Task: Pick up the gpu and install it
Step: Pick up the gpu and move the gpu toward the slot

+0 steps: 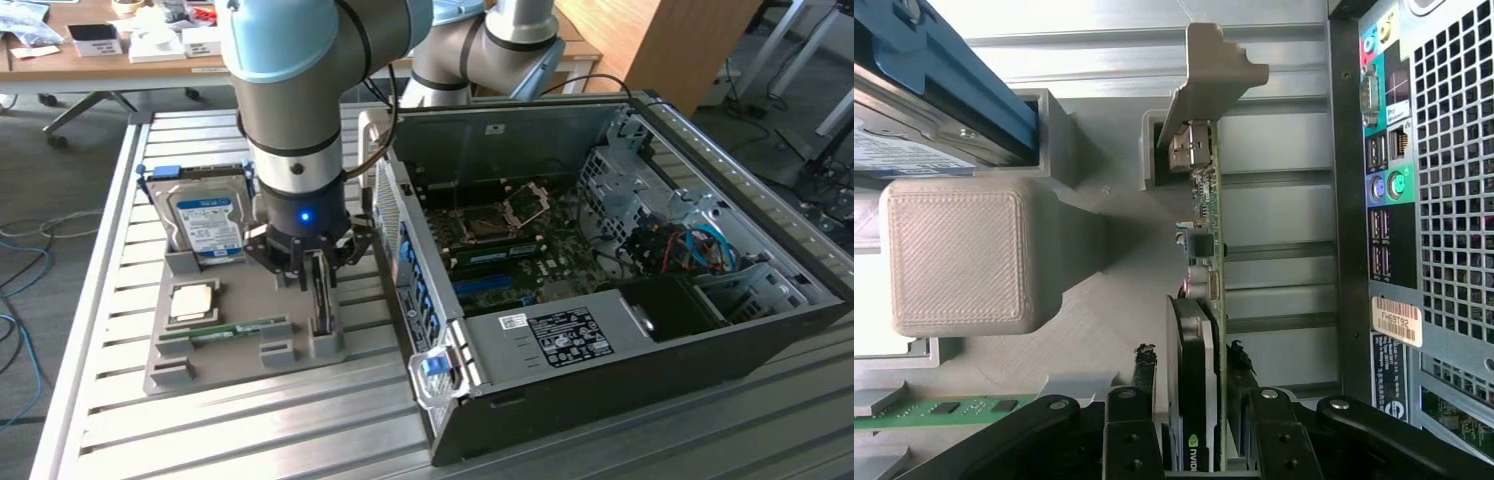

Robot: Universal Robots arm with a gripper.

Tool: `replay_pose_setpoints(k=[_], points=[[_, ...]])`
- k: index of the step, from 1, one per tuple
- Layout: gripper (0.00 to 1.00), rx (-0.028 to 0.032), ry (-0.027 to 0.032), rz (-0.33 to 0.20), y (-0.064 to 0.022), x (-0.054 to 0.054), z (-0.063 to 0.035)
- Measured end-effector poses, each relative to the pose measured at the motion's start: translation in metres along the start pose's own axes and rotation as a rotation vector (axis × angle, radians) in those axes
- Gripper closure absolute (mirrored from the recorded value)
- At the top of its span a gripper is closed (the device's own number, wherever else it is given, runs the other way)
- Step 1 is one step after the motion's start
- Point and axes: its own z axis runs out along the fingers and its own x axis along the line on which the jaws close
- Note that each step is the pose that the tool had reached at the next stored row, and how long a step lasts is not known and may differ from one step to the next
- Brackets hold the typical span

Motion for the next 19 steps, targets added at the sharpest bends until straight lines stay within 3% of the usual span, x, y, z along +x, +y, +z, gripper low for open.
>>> replay_pose_setpoints(k=[19], points=[[0.6,0.0,0.0,0.0,0.0001,-0.0015,0.0002]])
